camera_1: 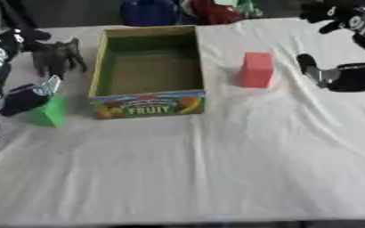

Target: Pick up objects on the table and place them in the box.

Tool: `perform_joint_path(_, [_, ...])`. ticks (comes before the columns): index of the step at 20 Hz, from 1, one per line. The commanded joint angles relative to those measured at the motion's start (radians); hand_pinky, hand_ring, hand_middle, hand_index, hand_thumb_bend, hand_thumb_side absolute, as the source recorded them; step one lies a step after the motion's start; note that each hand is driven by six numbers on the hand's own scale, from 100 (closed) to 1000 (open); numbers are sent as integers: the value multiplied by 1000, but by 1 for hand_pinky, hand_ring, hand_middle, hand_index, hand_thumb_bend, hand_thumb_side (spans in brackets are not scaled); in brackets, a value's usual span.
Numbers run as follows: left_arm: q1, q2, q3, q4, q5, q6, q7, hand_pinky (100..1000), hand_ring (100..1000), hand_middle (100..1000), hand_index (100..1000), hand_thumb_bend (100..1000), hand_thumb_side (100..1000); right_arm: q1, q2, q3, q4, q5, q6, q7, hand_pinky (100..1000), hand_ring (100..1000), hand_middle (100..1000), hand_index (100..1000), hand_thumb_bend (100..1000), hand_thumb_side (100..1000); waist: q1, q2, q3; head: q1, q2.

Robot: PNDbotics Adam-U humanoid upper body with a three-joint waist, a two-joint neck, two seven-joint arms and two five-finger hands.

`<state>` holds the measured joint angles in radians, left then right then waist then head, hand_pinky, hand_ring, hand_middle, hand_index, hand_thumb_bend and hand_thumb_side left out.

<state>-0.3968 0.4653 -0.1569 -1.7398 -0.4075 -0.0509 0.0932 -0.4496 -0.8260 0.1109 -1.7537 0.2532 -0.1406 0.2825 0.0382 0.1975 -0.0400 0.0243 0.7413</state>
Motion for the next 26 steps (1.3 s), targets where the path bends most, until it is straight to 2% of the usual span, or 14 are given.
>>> perform_joint_path(1, [-15,51,13,-23,-9,6,-21,794,717,736,807,233,209,-16,-27,-16,-3,-6,-2,2,803,894,865,993,147,274,-1,-18,1,3,-11])
perform_joint_path(4, [-21,120,11,-33,-45,22,-96,796,735,758,821,321,265,-15,-29,-14,-1,-6,-2,4,804,895,866,993,145,278,0,-19,-1,3,-9])
perform_joint_path(7, [-38,226,9,-48,-91,41,-225,800,756,779,842,411,329,-11,-34,-15,0,-5,-2,5,804,894,866,993,140,279,5,-22,-2,3,-6])
perform_joint_path(9, [-53,295,7,-59,-101,51,-317,795,762,781,844,455,333,-10,-36,-14,2,-5,-2,5,803,894,866,993,139,280,9,-24,-3,1,-5])
perform_joint_path(12, [-94,398,-3,-60,-98,57,-436,784,768,779,841,457,319,-9,-38,-11,4,-6,-3,8,803,894,866,993,138,281,14,-28,-2,0,1])
perform_joint_path(15, [-149,470,-25,-33,-109,51,-531,774,769,775,836,450,300,-7,-41,-10,7,-6,-5,11,803,894,865,994,136,282,18,-33,-2,1,8])
perform_joint_path(19, [-208,502,-63,32,-118,22,-627,767,775,775,835,484,292,-4,-44,-8,12,-9,-5,13,802,893,865,994,133,286,22,-38,-3,0,14])
perform_joint_path(22, [-252,505,-92,98,-139,-12,-705,758,773,767,827,466,277,-3,-46,-6,16,-11,-5,14,802,893,865,994,132,286,26,-44,-3,1,19])
perform_joint_path(26, [-293,484,-110,191,-211,-56,-754,745,767,758,818,438,246,-1,-47,-5,19,-13,-6,16,802,893,865,995,125,289,27,-48,-3,-5,22])
